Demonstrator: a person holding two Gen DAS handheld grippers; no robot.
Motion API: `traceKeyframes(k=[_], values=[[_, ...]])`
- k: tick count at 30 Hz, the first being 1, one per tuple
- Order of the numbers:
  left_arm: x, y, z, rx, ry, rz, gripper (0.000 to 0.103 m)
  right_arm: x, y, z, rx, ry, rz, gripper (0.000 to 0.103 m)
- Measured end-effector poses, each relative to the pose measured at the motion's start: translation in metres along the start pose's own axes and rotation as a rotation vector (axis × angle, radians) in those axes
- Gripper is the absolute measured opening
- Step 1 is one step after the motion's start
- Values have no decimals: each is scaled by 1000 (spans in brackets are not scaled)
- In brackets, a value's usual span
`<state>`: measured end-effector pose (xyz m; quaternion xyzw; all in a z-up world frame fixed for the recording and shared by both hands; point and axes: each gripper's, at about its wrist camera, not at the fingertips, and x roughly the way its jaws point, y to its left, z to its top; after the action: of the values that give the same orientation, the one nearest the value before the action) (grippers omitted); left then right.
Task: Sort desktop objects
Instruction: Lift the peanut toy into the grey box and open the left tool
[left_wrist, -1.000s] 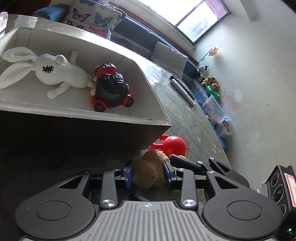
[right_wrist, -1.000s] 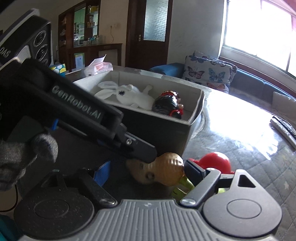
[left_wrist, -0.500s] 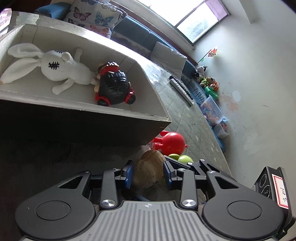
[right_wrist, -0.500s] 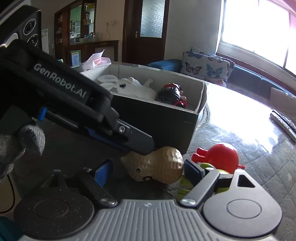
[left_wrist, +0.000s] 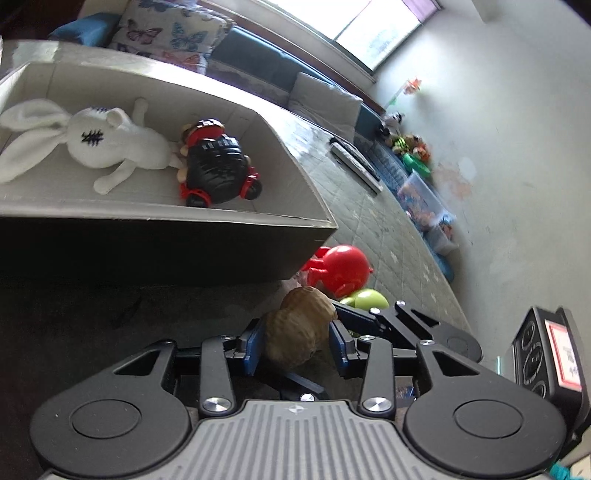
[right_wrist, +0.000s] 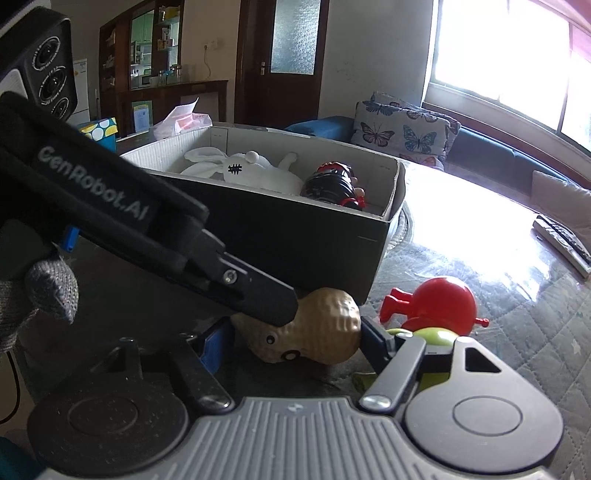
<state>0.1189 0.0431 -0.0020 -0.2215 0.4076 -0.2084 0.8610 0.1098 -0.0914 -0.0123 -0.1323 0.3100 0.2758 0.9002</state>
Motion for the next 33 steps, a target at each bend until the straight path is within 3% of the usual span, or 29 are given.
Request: traceKeyframes(k=[8,10,17,26,33], values=[[6,-12,-1,138,21,62,42,0,5,-1,-27,-9,-17,74],[15,-14,-2,159,63,104,42,-1,6,-2,-30,-11,4,74],[18,-12,-5,134,64,107,44,-1,10,-3,-33,-13,-4,73],[-3,-24,-8,183,0,138,42,-13,14,4,-36,-43,5,73],[-37,-38,11,236,-87,127,42,-35,17,36,-77,-122,2,73]])
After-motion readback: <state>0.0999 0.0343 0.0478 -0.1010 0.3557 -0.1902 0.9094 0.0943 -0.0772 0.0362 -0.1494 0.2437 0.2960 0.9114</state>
